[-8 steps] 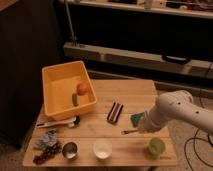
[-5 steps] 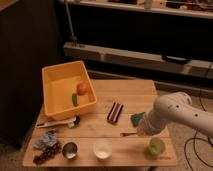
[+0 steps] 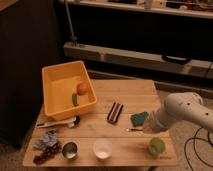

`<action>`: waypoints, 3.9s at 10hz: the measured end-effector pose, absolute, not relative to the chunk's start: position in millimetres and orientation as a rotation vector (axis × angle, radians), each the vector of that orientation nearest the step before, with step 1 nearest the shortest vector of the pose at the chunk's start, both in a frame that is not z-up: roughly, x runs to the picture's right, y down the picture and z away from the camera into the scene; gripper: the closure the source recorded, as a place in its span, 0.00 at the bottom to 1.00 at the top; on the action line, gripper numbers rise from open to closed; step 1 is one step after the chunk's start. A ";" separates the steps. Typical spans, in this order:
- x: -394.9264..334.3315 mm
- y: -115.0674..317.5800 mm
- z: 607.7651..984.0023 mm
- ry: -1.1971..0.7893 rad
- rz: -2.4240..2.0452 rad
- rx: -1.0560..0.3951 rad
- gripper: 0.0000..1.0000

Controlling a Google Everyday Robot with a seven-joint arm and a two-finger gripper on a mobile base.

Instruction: Place fork in plastic cup

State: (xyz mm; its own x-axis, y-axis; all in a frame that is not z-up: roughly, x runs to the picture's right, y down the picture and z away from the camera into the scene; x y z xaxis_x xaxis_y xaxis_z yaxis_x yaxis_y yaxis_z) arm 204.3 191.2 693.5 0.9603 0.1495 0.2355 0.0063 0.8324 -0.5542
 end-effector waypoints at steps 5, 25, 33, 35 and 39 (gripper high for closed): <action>225.7 175.3 703.2 -0.222 0.086 -0.581 1.00; 197.1 223.0 662.4 -0.288 0.147 -0.619 1.00; 196.3 245.3 665.2 -0.357 0.208 -0.635 1.00; 196.2 250.6 669.1 -0.379 0.224 -0.638 1.00; 202.2 254.5 676.9 -0.393 0.232 -0.635 1.00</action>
